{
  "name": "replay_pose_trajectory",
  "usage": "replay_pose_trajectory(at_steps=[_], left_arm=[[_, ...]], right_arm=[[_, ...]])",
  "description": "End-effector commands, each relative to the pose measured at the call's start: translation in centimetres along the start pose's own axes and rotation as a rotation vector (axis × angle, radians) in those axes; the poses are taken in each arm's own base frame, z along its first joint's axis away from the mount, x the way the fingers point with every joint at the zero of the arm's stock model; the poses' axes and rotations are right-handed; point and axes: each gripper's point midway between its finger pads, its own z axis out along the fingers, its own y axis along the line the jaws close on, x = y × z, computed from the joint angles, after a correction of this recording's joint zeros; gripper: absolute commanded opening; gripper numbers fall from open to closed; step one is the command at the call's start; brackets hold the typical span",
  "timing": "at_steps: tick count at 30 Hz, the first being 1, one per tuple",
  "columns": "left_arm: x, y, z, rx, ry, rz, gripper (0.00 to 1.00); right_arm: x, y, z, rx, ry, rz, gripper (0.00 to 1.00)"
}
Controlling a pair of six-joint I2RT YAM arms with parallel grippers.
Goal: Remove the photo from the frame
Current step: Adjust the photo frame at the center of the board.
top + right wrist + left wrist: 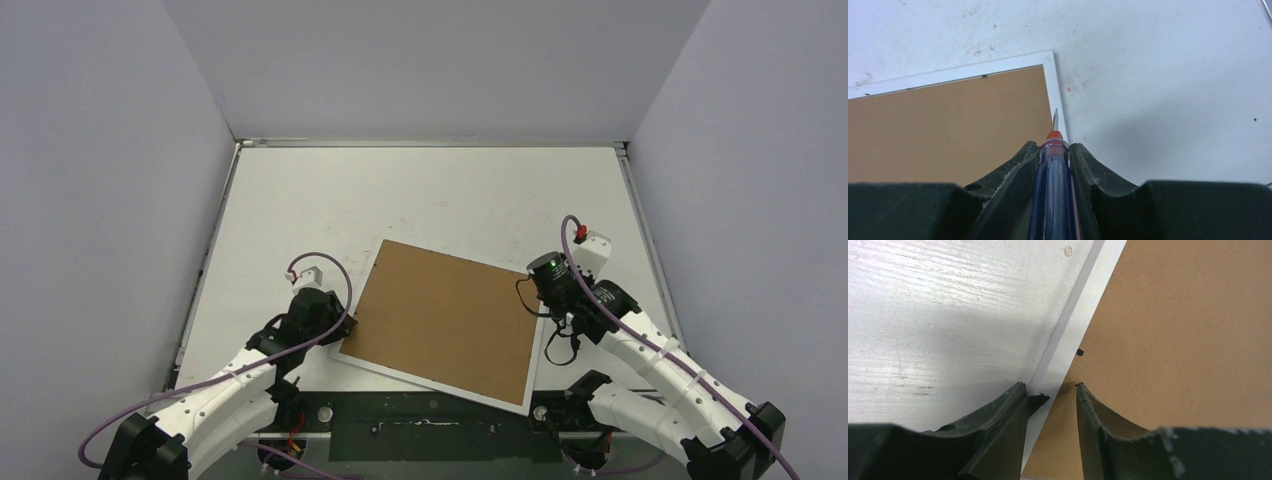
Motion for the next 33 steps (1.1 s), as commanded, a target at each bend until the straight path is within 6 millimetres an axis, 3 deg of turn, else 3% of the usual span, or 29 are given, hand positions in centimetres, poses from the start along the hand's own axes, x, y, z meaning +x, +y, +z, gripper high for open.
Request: replay_pose_trajectory(at_steps=[1, 11, 14, 30, 33], left_arm=[[3.9, -1.8, -1.0, 0.093, 0.2, -0.013, 0.37], [3.9, -1.7, -1.1, 0.091, 0.198, -0.012, 0.39], [3.9, -1.7, -1.1, 0.091, 0.199, -0.01, 0.4], [3.6, -2.4, -1.1, 0.112, 0.192, -0.022, 0.42], [3.4, -2.6, -1.1, 0.12, 0.19, -0.024, 0.43]], right_arm=[[0.8, -1.6, 0.8, 0.079, 0.02, -0.06, 0.0], [3.9, -1.4, 3.3, 0.075, 0.13, -0.073, 0.0], [4.5, -0.2, 3.7, 0.008, 0.161, -0.053, 0.0], [2.2, 6.9, 6.1, -0.257, 0.276, 0.03, 0.0], [1.7, 7.5, 6.7, -0.253, 0.279, 0.013, 0.0]])
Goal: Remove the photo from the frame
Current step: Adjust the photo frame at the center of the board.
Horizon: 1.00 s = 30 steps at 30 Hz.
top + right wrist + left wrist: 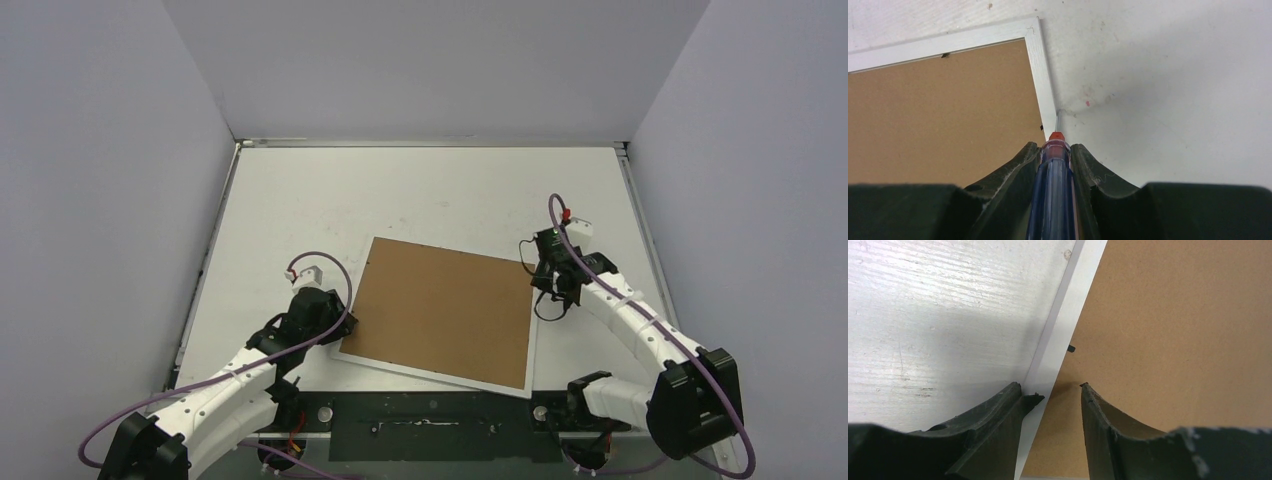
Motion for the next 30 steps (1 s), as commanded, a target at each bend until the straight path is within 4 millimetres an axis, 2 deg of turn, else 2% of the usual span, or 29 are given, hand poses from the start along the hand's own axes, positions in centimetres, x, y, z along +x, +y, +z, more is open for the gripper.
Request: replay_pose_trajectory(at_steps=[1, 4, 9, 10, 13, 16, 18, 20, 24, 27, 30], left_arm=[[3.7, -2.5, -1.2, 0.125, 0.197, -0.028, 0.43], [4.2, -2.6, -1.3, 0.136, 0.217, -0.027, 0.43], [4.9, -3.7, -1.6, 0.213, 0.25, -0.061, 0.43], [5.0, -3.7, -1.7, 0.218, 0.252, -0.063, 0.42], [5.1, -3.1, -1.9, 0.191, 0.247, -0.06, 0.43], [5.0, -2.7, -2.3, 0.176, 0.238, -0.056, 0.43], [4.7, -2.6, -2.6, 0.173, 0.223, -0.053, 0.42], [4.4, -2.7, -2.8, 0.184, 0.206, -0.045, 0.42], [4.1, -2.1, -2.9, 0.159, 0.187, -0.034, 0.4], [4.1, -1.6, -2.8, 0.129, 0.187, -0.025, 0.4], [3.8, -0.9, -2.9, 0.082, 0.173, -0.023, 0.36]], right_arm=[[-1.7, 6.5, -0.1, -0.256, 0.015, 0.036, 0.0], [-2.7, 7.0, 0.3, -0.272, 0.022, 0.016, 0.0], [-3.7, 7.5, 0.8, -0.292, 0.059, 0.014, 0.0], [-3.9, 7.1, 0.8, -0.266, 0.054, 0.014, 0.0], [-4.8, 3.9, 0.5, -0.125, -0.011, 0.021, 0.0], [-6.1, 1.0, -1.2, -0.027, -0.088, 0.032, 0.0], [-7.2, 0.6, -2.6, -0.043, -0.153, 0.042, 0.0], [-7.8, 1.9, -3.8, -0.143, -0.193, 0.067, 0.0], [-7.7, 6.7, -6.0, -0.446, -0.219, 0.1, 0.0], [-5.8, 12.3, -8.1, -0.783, -0.145, 0.121, 0.0], [-3.1, 16.0, -9.3, -0.917, -0.117, 0.105, 0.0]])
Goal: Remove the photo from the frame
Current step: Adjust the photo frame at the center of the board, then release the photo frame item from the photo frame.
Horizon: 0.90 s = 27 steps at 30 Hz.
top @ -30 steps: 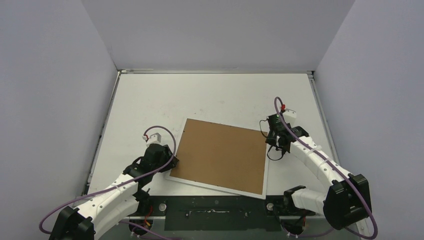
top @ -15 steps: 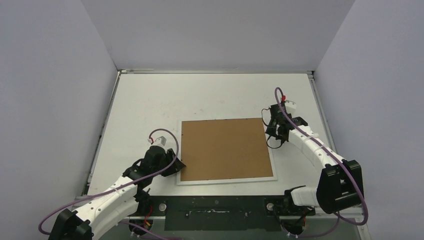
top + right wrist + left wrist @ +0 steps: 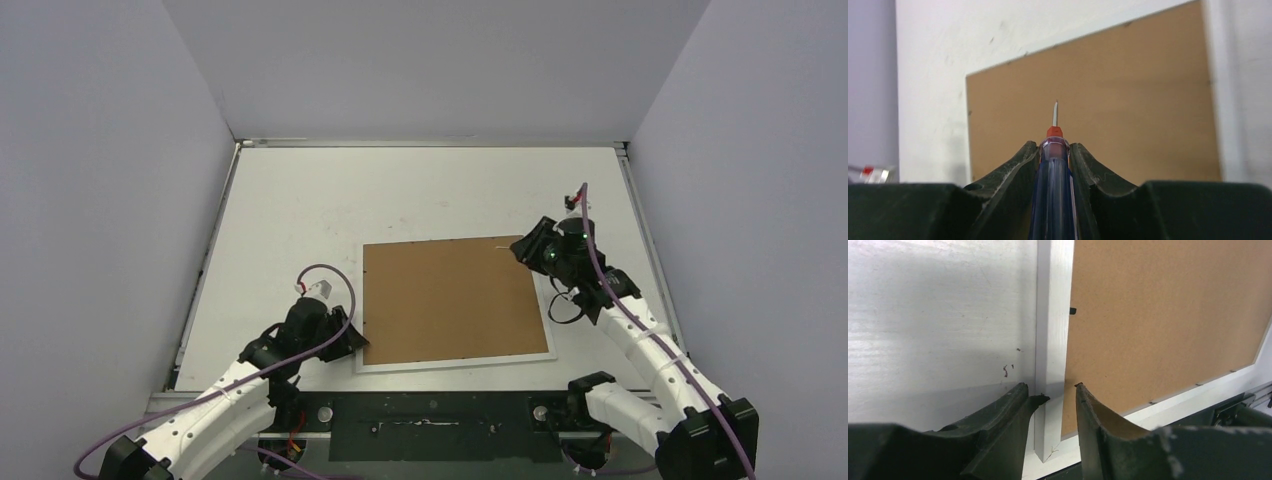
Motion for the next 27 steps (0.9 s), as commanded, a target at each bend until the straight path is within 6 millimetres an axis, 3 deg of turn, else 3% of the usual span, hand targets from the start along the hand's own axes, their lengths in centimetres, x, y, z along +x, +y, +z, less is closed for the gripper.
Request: replay_pose_trajectory(at_steps=[1, 8, 15, 18, 27], left_arm=[[-0.6, 0.9, -0.4, -0.07, -0.022, 0.006, 0.31], [-0.3, 1.2, 0.5, -0.086, -0.006, 0.007, 0.28], [-0.1, 2.0, 0.6, -0.132, 0.001, 0.0, 0.25], [-0.1, 2.1, 0.5, -0.133, -0.002, -0.002, 0.19], [-0.1, 2.1, 0.3, -0.132, -0.007, -0.006, 0.21]], right_arm=[[3.6, 9.0, 0.4, -0.378, 0.045, 0.009, 0.0], [10.7, 14.8, 1.7, -0.522, 0.177, -0.041, 0.0], [17.6, 18.3, 3.6, -0.572, 0.283, -0.07, 0.0], [19.1, 19.2, 4.3, -0.607, 0.301, -0.031, 0.0], [21.8, 19.3, 4.9, -0.598, 0.35, -0.029, 0.0]])
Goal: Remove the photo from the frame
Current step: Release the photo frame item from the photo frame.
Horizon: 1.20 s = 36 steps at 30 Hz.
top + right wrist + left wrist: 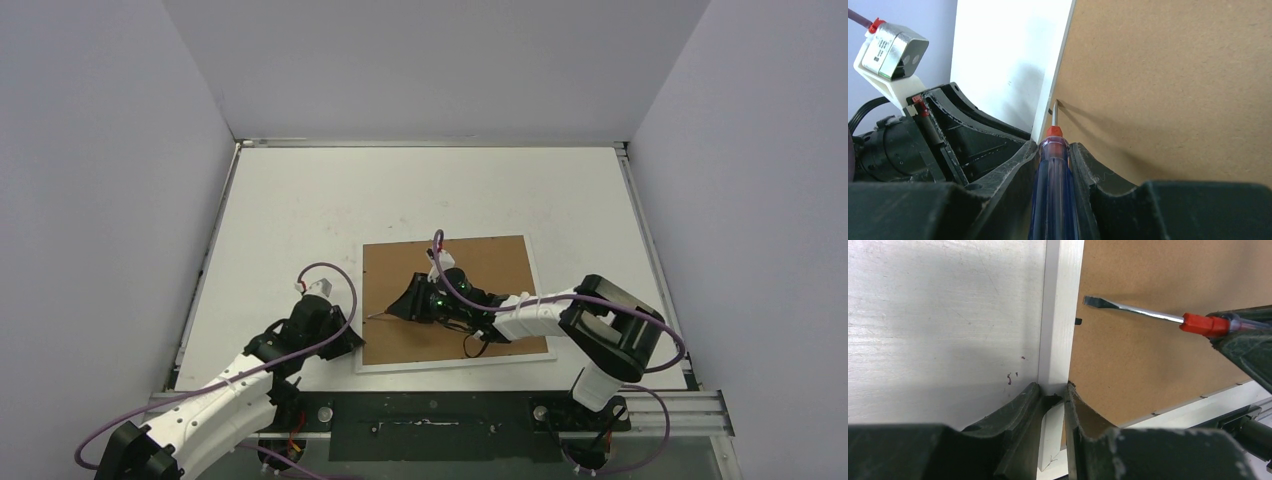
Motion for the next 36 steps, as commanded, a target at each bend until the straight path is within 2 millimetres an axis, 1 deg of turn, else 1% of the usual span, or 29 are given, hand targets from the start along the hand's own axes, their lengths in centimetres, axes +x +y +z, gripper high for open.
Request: replay_pose_trajectory(at_steps=[1, 5, 8, 10, 13, 17, 22, 25, 28, 36], left_arm=[[0.2, 1.5, -0.1, -0.069, -0.003, 0.005, 0.21], [0.3, 1.6, -0.1, -0.073, 0.001, 0.007, 0.19], [0.3, 1.7, 0.0, -0.078, 0.001, 0.006, 0.17], [0.3, 1.7, 0.0, -0.077, 0.001, 0.007, 0.13], [0.2, 1.6, 0.0, -0.076, -0.001, 0.007, 0.12], [0.1, 1.5, 0.0, -0.073, -0.005, 0.007, 0.11], [0.1, 1.5, 0.0, -0.073, -0.005, 0.009, 0.1], [0.1, 1.5, 0.0, -0.069, -0.006, 0.01, 0.1], [0.1, 1.4, 0.0, -0.067, -0.007, 0.011, 0.1], [0.0, 1.5, 0.0, -0.069, -0.01, 0.012, 0.1]], right_arm=[[-1.5, 3.6, 0.4, -0.092, -0.068, -0.019, 0.0], [-1.2, 3.0, -0.1, -0.068, -0.07, -0.029, 0.0], [-1.4, 2.9, -1.0, -0.071, -0.083, -0.05, 0.0], [-1.3, 2.5, -1.3, -0.053, -0.075, -0.071, 0.0], [-1.1, 2.0, -1.2, -0.027, -0.057, -0.087, 0.0], [-0.7, 1.9, -0.8, -0.032, -0.035, -0.075, 0.0], [-0.1, 0.8, -0.6, -0.003, -0.024, -0.046, 0.0], [0.4, 0.8, -0.2, -0.012, 0.009, -0.043, 0.0], [0.6, 1.1, 0.1, -0.029, 0.014, -0.03, 0.0], [0.6, 0.8, -0.2, -0.026, 0.027, -0.024, 0.0]])
